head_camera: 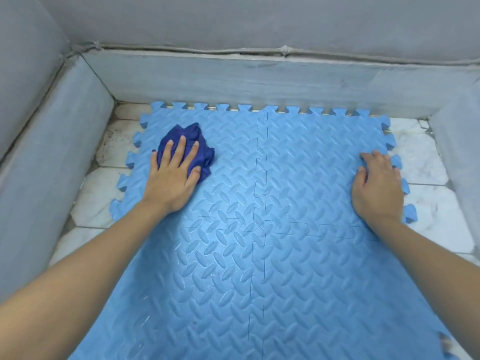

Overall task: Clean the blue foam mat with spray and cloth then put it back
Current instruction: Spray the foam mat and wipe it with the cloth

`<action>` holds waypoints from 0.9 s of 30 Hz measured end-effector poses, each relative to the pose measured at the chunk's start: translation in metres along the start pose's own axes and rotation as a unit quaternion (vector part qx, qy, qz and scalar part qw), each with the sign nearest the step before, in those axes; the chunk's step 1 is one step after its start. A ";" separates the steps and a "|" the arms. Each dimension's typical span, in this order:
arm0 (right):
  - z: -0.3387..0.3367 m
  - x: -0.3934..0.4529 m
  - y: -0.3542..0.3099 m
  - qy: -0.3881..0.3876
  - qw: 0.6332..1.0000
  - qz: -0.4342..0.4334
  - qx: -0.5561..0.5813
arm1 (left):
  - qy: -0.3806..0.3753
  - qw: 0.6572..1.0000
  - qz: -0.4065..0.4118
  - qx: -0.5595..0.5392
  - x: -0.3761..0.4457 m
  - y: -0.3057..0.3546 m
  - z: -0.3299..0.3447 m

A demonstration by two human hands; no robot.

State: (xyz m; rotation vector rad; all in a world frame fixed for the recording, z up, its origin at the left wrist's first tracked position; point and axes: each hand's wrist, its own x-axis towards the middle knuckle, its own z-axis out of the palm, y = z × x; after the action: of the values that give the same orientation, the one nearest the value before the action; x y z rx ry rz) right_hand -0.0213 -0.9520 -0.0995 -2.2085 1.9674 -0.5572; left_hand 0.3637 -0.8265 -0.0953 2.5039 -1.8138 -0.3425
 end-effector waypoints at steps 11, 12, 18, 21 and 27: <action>0.005 0.000 -0.001 0.017 1.000 0.017 -0.013 | 0.028 0.975 0.218 0.004 -0.037 0.146 0.035; 0.005 0.001 -0.001 0.014 1.000 0.021 -0.012 | 0.030 0.976 0.216 0.006 -0.014 0.161 0.035; 0.003 -0.001 0.001 0.008 0.999 0.029 0.011 | 0.012 0.975 0.219 0.031 0.090 0.231 0.023; 0.003 0.005 0.003 0.012 1.000 0.017 0.021 | 0.027 0.985 0.170 0.017 0.109 0.208 0.017; 0.005 0.007 0.006 0.011 1.000 0.014 0.014 | 0.025 0.998 0.056 0.001 0.091 0.079 -0.001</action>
State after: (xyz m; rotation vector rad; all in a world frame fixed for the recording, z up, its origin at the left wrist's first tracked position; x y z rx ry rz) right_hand -0.0243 -0.9607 -0.1049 -2.1647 1.9857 -0.6052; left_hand 0.3167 -0.9377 -0.0968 2.3756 -1.9262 -0.2708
